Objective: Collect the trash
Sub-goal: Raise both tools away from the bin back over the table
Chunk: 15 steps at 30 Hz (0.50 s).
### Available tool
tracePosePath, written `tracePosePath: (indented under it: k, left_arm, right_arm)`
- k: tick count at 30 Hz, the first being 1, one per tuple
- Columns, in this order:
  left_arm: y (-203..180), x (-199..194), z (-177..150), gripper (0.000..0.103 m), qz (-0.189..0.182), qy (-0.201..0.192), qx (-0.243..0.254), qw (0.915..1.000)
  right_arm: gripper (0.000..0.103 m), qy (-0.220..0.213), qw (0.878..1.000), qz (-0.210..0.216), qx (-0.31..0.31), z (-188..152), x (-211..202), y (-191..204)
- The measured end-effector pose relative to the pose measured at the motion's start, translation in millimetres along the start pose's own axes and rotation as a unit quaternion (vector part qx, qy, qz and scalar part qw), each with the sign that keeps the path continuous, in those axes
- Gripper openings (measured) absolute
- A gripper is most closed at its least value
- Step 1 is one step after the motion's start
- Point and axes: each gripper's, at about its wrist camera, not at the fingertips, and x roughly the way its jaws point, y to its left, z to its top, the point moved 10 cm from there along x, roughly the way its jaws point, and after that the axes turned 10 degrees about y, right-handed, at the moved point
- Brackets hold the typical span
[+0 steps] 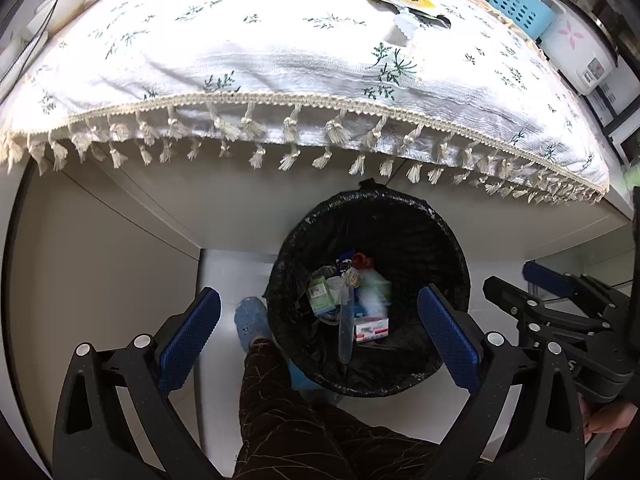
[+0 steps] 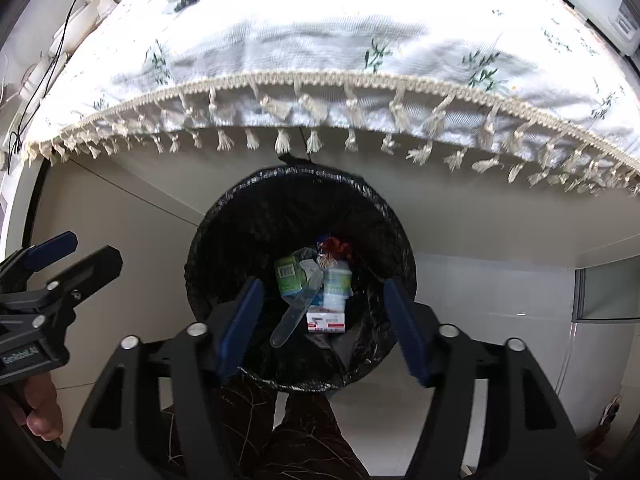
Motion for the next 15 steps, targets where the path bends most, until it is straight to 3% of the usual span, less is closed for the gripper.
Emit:
tracePosePath:
  k: [5, 15]
  left_arm:
    - [-0.8, -8.6, 9.1, 0.097, 0.012, -0.010, 0.017, 0.9997]
    - [5.2, -42.3, 47.9, 0.097, 0.000, -0.033, 0.006, 0.9994]
  right_arm:
    - [0.087, -0.021, 1.000, -0.015, 0.009, 12.3, -19.3, -7.4]
    - [0.091, -0.069, 0.997, -0.017, 0.010, 49.9, -70.7, -10.0]
